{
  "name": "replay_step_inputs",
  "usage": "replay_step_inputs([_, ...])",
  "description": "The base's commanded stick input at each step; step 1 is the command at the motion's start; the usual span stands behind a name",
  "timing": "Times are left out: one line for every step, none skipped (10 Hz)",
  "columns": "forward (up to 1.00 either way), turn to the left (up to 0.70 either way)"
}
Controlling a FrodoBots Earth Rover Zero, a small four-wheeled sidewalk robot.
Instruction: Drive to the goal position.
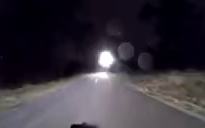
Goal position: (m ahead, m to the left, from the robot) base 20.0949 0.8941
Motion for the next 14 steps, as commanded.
replay_step_inputs([0.7, 0.0])
replay_step_inputs([0.7, 0.0])
replay_step_inputs([0.7, 0.0])
replay_step_inputs([0.7, -0.02])
replay_step_inputs([0.7, -0.04])
replay_step_inputs([0.7, -0.05])
replay_step_inputs([0.7, -0.05])
replay_step_inputs([0.7, -0.03])
replay_step_inputs([0.7, 0.0])
replay_step_inputs([0.7, 0.0])
replay_step_inputs([0.7, 0.0])
replay_step_inputs([0.7, 0.0])
replay_step_inputs([0.7, 0.0])
replay_step_inputs([0.7, 0.0])
